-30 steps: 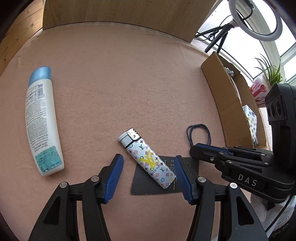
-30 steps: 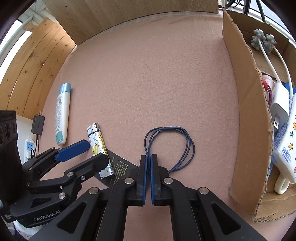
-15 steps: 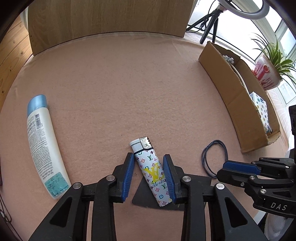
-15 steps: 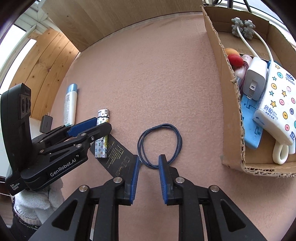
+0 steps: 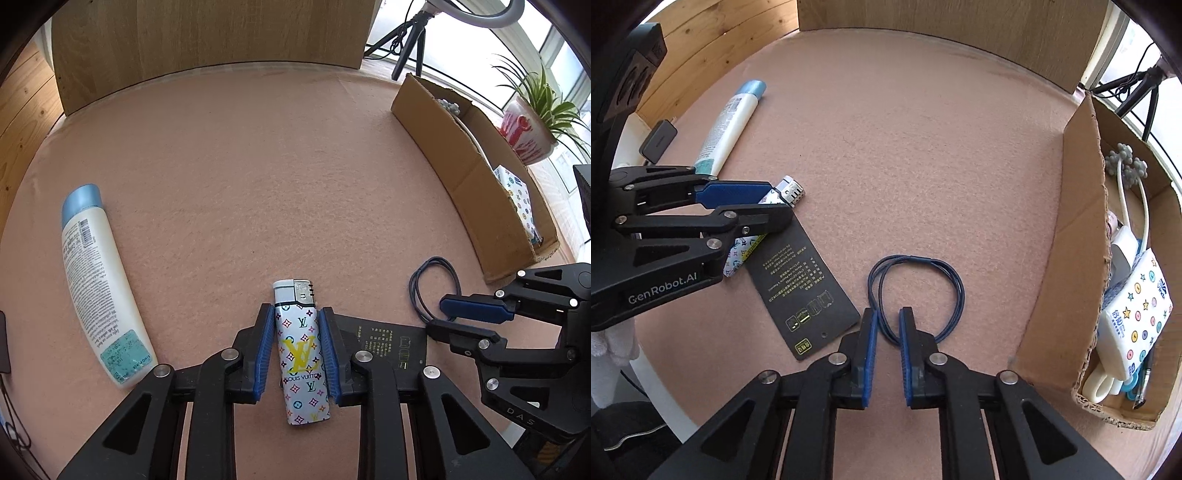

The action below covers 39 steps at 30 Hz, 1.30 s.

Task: Organize objects
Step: 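Grasp the patterned lighter with the left tool while the right tool holds the band, then carry lighter and band into the box and open both tools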

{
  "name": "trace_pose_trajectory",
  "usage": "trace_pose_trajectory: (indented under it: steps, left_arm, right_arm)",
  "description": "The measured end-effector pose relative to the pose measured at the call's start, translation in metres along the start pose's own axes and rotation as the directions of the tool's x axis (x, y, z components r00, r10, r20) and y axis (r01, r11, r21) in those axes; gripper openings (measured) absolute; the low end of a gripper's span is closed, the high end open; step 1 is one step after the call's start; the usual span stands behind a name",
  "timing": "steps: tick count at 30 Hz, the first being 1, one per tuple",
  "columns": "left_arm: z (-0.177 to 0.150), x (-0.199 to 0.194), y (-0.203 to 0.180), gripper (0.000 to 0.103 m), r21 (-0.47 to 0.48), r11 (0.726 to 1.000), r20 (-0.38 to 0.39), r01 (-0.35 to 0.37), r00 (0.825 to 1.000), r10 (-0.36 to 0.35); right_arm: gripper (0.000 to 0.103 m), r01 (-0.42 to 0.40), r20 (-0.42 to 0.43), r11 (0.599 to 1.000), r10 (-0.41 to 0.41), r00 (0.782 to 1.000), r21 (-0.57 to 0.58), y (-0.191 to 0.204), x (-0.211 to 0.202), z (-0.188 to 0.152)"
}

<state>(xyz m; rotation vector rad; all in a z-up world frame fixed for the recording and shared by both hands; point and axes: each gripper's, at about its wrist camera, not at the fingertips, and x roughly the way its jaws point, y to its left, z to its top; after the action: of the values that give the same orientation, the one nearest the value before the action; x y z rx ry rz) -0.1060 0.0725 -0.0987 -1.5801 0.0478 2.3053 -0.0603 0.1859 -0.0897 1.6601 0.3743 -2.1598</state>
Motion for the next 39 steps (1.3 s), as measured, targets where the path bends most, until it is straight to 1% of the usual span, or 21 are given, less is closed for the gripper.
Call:
trace_pose_trajectory:
  steps: [1,4,7,11,15,18,20,21,23,26,32,36,39]
  left_arm:
    - [-0.001,-0.001,0.002,0.025,-0.012,1.000,0.001,0.007,1.000,-0.007]
    - [-0.005,-0.004,0.008,0.025,-0.044,0.999,0.002,0.031,1.000,-0.031]
    - [-0.009,-0.007,0.013,0.025,-0.077,0.995,0.005,0.058,0.998,-0.057]
    - [-0.009,-0.018,0.014,0.025,-0.111,0.989,0.028,0.096,0.995,-0.094]
    - [-0.006,-0.034,0.008,0.024,-0.109,0.987,0.060,0.120,0.992,-0.114]
    - [0.001,-0.046,-0.003,0.023,-0.090,0.987,0.088,0.133,0.988,-0.125]
    - [0.006,-0.053,-0.011,0.013,-0.078,0.985,0.105,0.151,0.984,-0.143]
    - [0.009,-0.057,-0.015,0.012,-0.071,0.985,0.114,0.158,0.982,-0.149]
    - [0.016,-0.062,-0.026,0.012,-0.045,0.985,0.127,0.167,0.979,-0.160]
    - [0.023,-0.063,-0.038,0.012,-0.013,0.988,0.138,0.157,0.978,-0.154]
    - [0.028,-0.058,-0.028,0.011,-0.059,0.985,0.129,0.164,0.979,-0.155]
    - [0.037,-0.062,-0.032,0.011,-0.046,0.984,0.150,0.172,0.975,-0.164]
    - [0.044,-0.070,-0.043,0.011,-0.015,0.983,0.168,0.184,0.970,-0.179]
  right_arm:
    - [0.002,-0.018,-0.005,1.000,0.018,1.000,0.009,-0.003,0.000,0.000]
    - [0.002,-0.060,0.002,0.995,0.060,0.998,0.085,-0.016,-0.002,-0.004]
    - [0.002,-0.116,0.041,0.980,0.110,0.993,0.163,-0.026,-0.010,-0.010]
    - [0.002,-0.187,0.121,0.953,0.162,0.979,0.240,-0.034,-0.028,-0.017]
    - [0.002,-0.260,0.216,0.914,0.199,0.956,0.312,-0.039,-0.055,-0.025]
    - [0.002,-0.280,0.263,0.899,0.196,0.945,0.337,-0.044,-0.067,-0.030]
    - [0.002,-0.287,0.286,0.893,0.191,0.939,0.348,-0.046,-0.077,-0.031]
    - [0.002,-0.290,0.297,0.889,0.187,0.936,0.354,-0.048,-0.081,-0.031]
    - [0.002,-0.298,0.317,0.884,0.184,0.930,0.361,-0.051,-0.090,-0.032]
    - [0.002,-0.288,0.333,0.881,0.161,0.929,0.375,-0.058,-0.099,-0.036]
    - [0.002,-0.288,0.356,0.867,0.139,0.924,0.407,-0.067,-0.109,-0.048]
    - [0.002,-0.291,0.387,0.856,0.118,0.914,0.427,-0.074,-0.121,-0.051]
    - [0.002,-0.287,0.415,0.853,0.092,0.905,0.436,-0.082,-0.133,-0.053]
